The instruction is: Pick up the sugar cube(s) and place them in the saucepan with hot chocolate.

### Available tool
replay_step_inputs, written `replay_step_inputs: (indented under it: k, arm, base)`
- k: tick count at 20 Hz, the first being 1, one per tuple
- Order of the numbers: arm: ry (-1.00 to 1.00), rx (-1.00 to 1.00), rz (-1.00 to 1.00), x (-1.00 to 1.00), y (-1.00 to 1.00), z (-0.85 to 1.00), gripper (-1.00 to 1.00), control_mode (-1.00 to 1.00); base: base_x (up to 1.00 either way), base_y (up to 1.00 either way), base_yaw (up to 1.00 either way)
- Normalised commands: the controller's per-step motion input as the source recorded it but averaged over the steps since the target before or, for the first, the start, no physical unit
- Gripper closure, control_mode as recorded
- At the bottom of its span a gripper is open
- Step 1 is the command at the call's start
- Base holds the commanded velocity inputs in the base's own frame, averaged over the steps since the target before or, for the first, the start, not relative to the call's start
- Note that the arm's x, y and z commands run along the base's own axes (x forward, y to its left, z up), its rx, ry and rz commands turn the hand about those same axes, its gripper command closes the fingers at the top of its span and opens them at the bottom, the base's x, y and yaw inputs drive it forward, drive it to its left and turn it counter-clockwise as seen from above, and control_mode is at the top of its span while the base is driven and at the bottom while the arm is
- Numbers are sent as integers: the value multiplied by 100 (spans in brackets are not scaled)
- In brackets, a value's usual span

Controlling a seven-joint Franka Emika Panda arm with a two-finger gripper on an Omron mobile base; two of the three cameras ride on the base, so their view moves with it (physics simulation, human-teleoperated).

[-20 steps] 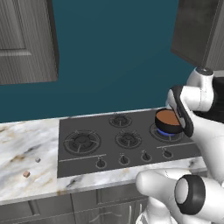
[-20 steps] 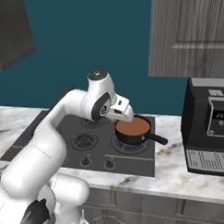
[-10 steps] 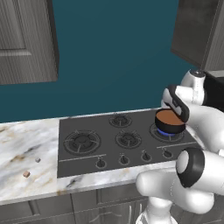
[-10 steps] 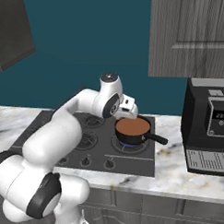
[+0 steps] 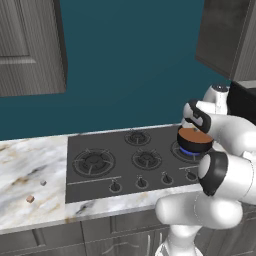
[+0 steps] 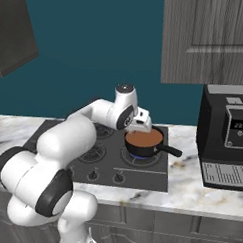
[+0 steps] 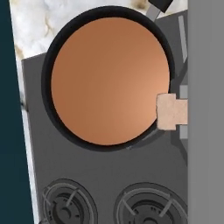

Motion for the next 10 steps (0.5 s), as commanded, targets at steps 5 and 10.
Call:
replay_step_inputs:
  k: [5, 10]
  arm:
    - [0, 0, 0, 0, -1, -6, 100, -100]
    - [0, 0, 0, 7, -6, 0, 100, -100]
  base:
    - [0, 0, 0]
    - [0, 0, 0]
